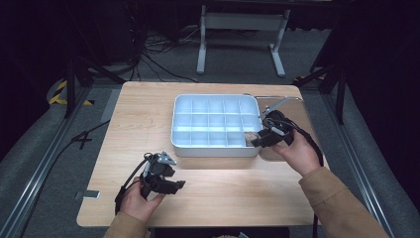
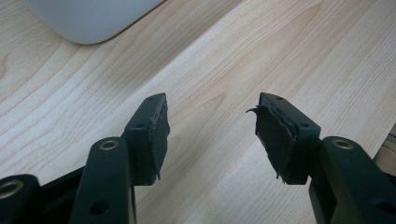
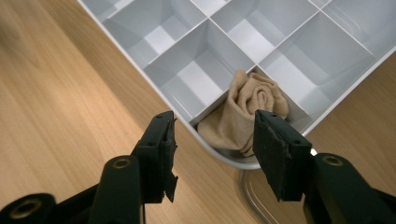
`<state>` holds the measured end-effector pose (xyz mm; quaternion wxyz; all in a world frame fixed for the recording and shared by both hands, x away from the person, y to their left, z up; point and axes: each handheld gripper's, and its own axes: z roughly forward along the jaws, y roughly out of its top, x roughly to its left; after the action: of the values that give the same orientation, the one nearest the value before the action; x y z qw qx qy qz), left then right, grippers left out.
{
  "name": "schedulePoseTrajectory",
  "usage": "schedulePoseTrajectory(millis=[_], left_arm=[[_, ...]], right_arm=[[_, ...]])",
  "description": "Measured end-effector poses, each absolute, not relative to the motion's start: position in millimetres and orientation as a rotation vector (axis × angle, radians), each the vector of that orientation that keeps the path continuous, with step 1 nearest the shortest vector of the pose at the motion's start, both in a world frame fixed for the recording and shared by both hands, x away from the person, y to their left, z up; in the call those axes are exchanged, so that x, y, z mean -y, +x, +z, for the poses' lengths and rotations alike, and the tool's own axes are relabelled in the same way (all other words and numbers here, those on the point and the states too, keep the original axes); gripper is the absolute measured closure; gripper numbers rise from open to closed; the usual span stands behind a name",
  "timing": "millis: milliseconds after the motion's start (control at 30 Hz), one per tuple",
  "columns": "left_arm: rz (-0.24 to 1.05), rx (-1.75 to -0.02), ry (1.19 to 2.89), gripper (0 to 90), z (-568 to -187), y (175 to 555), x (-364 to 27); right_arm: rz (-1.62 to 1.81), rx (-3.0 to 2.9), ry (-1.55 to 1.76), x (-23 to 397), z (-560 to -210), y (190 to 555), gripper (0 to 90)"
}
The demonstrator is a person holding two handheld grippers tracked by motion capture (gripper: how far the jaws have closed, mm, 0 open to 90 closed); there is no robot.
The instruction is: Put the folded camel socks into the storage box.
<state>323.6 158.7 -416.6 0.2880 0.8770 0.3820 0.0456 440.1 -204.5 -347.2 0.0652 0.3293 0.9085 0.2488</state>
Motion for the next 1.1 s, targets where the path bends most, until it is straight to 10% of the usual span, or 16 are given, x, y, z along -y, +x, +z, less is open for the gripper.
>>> schedulePoseTrajectory(millis=[1100], left_arm=[[0.166, -0.942, 2.324, 44.4, -407, 317, -156]], right_arm=[[1.080, -2.759, 0.749, 245, -370, 356, 45.1]])
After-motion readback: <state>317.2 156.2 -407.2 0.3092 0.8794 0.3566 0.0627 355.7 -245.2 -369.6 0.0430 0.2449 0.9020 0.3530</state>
